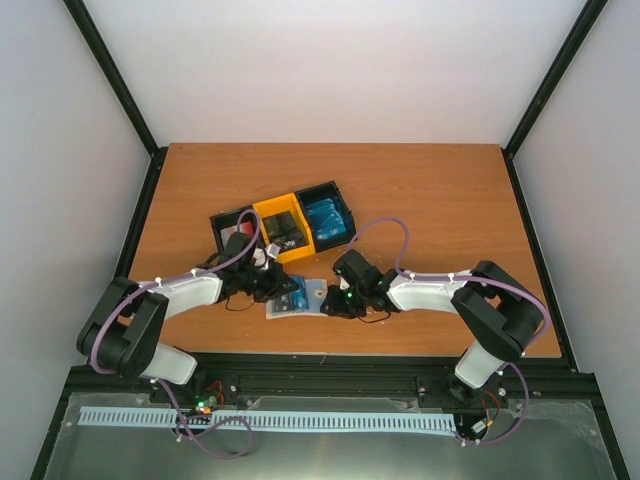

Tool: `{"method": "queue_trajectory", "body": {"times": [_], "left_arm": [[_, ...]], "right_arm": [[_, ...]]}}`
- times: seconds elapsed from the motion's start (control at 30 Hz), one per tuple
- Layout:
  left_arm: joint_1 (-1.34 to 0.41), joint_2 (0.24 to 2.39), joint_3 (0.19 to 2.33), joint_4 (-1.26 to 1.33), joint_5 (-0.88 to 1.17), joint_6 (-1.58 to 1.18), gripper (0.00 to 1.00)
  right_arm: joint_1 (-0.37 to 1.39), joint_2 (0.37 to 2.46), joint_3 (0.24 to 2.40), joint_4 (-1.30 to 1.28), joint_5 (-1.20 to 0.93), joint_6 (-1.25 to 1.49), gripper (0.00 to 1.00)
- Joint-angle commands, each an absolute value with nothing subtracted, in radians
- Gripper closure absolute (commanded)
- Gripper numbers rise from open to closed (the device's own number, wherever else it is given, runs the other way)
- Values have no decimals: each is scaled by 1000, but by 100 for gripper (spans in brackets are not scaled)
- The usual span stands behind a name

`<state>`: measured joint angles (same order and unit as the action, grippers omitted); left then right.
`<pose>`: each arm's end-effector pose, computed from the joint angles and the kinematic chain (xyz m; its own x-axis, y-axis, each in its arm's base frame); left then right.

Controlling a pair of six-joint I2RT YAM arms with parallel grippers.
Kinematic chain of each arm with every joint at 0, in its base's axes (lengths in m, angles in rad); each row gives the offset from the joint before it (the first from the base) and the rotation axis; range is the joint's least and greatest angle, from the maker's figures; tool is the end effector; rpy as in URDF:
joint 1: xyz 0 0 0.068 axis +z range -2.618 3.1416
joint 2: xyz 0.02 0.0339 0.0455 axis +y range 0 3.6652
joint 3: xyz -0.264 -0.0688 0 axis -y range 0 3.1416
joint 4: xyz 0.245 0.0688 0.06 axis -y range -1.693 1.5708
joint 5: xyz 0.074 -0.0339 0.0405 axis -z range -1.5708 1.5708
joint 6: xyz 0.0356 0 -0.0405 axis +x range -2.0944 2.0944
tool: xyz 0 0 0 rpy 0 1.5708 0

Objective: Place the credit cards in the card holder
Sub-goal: Insert the credit card into the card holder.

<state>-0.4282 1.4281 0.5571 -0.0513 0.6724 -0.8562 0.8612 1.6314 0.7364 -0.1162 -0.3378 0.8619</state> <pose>0.2161 -0.1230 0.1449 -0.9790 -0.2027 -0.0208 -0.1105 0.6140 -0.7815 0.1821 0.2301 0.1322 -0.9898 -0.0532 -0.1324 -0.1214 0.8013 0.5858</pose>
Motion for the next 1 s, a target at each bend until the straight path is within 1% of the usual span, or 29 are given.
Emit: {"method": "queue_trajectory", "body": {"times": [0.0,0.1,0.37,0.47,0.63,0.97], "left_arm": [[-437,1440,502,48,729,-868,98],[-437,1452,479,84,759,-879,97],[-438,1472,474,63,732,-905,95],[-438,1416,446,60,704,-939,96],[-437,1303,442,-32,625,-931,95],[-437,1252,395,-94,572,-994,95]], "right_arm": [[882,1660,730,-147,-328,865,76],[885,1661,732,-149,-327,867,76],[890,1660,729,-149,-321,872,76],[891,1658,728,-148,-319,876,76],[893,1665,735,-141,-321,877,76],[905,1688,749,-135,-329,869,76]]}}
